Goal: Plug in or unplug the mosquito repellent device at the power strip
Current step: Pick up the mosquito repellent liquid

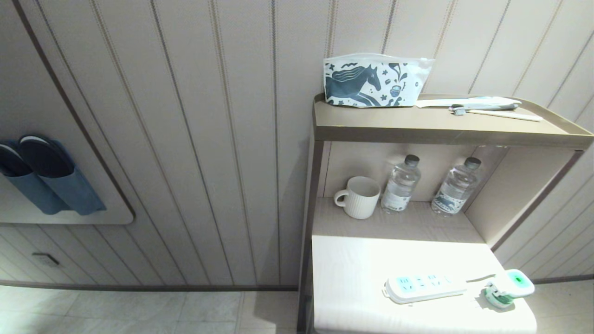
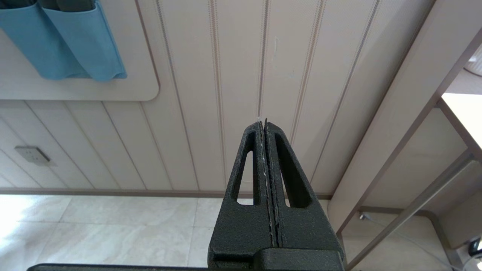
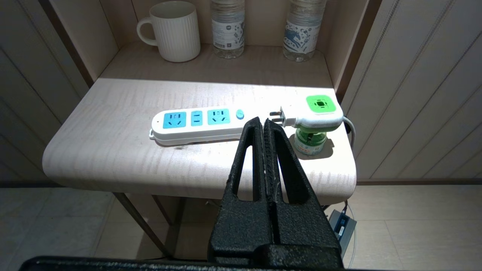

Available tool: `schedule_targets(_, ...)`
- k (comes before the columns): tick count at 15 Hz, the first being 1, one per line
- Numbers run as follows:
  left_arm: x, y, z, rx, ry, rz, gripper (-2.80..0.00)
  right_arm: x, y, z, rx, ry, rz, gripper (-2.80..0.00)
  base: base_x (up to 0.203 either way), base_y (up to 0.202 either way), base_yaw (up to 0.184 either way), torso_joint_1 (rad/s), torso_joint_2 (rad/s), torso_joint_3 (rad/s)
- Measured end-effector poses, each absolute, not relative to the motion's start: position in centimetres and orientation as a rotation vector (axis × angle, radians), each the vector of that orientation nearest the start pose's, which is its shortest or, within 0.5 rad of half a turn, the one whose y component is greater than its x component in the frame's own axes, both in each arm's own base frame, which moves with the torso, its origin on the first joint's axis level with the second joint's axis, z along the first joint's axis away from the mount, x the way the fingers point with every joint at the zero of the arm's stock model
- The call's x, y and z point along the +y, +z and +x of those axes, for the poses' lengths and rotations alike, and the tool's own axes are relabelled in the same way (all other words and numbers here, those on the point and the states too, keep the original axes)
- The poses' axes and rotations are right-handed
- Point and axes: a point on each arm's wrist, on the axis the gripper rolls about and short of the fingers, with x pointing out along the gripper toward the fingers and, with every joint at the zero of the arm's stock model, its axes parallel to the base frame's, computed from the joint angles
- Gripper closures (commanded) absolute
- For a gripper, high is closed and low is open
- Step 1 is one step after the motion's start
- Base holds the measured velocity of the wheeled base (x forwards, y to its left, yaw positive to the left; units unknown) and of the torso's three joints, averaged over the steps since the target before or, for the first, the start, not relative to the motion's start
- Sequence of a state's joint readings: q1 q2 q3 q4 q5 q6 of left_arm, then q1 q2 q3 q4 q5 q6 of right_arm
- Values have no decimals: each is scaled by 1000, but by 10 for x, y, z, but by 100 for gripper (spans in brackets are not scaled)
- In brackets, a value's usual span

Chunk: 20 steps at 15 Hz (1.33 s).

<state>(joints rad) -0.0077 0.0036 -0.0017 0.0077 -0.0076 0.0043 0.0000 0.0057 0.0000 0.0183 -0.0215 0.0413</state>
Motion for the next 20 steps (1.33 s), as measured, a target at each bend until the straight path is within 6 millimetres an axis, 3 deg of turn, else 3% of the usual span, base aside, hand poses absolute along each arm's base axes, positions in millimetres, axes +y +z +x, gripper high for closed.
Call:
schedule_targets(17,0,75,-23,9,-15,5,0,0,75,-23,28,-15,23,0,0,0,0,0,0,0)
schedule_targets(20,0,75,-23,9,-15,5,0,0,101,-32,-1,17,16,0,0,0,0,0,0,0)
